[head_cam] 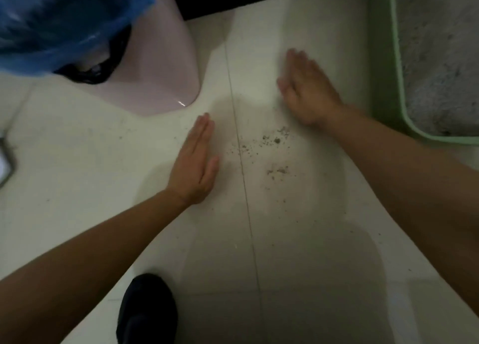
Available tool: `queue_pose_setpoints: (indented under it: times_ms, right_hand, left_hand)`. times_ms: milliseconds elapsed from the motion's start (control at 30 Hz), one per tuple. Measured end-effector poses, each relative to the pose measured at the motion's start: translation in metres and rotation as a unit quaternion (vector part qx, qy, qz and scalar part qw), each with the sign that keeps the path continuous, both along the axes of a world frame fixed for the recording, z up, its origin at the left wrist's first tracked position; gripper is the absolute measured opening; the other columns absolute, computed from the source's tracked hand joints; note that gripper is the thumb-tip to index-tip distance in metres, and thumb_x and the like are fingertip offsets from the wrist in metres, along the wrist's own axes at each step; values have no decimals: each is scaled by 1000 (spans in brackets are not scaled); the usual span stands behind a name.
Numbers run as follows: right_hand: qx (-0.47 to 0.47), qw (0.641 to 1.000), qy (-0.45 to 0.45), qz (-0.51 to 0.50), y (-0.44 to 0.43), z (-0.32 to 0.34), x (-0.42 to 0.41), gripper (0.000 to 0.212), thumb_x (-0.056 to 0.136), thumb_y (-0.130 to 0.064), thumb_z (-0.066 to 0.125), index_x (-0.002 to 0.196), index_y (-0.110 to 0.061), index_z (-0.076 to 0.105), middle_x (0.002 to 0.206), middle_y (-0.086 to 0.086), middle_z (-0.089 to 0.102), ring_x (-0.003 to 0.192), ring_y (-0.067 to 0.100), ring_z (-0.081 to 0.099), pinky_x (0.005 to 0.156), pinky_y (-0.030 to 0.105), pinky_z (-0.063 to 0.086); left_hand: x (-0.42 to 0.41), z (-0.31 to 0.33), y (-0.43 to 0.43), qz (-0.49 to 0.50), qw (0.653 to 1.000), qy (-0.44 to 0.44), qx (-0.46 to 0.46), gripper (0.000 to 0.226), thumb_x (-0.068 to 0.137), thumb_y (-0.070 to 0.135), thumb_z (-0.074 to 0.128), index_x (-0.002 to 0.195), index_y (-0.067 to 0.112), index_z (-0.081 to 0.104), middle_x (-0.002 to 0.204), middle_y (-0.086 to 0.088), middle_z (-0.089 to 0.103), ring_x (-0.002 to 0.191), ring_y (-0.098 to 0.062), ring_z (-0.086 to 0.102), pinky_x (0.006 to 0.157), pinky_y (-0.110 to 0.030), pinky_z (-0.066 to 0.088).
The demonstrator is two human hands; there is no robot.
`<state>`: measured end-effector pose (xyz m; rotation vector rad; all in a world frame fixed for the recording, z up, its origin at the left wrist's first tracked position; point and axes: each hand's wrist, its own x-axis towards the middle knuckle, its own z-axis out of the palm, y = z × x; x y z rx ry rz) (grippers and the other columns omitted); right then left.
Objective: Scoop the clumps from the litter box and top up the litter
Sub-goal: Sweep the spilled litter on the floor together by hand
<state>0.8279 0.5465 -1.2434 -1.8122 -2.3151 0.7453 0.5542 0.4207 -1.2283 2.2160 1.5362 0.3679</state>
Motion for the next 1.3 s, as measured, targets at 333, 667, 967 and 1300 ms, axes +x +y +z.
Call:
queue_pose_setpoints:
  times_ms: [333,667,967,1300]
  right_hand:
    - [19,970,-52,237,-115,-9,-55,75,101,-59,7,156,-11,-9,164,6,-15,149,16,-19,122,34,-8]
    - [9,984,-79,161,-155,-3,-7,79,99,-64,8,157,-11,-8,164,6,-16,149,15,-19,124,37,-2]
    - [-2,994,-70,-86,-147,-5,64,91,92,-72,11,157,-10,-5,165,8,-10,151,20,-11,123,39,0]
    - [29,989,-75,120,-150,-12,-19,89,94,-72,4,156,-10,-10,163,8,-17,149,19,-21,123,41,-2]
  left_hand:
    - [-138,-6,13,379,917,118,-46,73,90,37,18,151,-3,17,159,-20,13,148,-33,9,121,-40,5]
    - [6,-26,7,50,993,97,-44,67,96,40,14,154,7,10,162,-10,3,150,-19,-5,121,-36,-4]
    - [67,-11,-27,-126,991,-7,-46,61,99,35,21,153,6,19,161,-8,13,149,-13,5,121,-28,3]
    - [-15,-33,-44,389,919,59,-2,65,92,33,16,153,9,21,160,-10,19,149,-19,10,120,-47,-3]
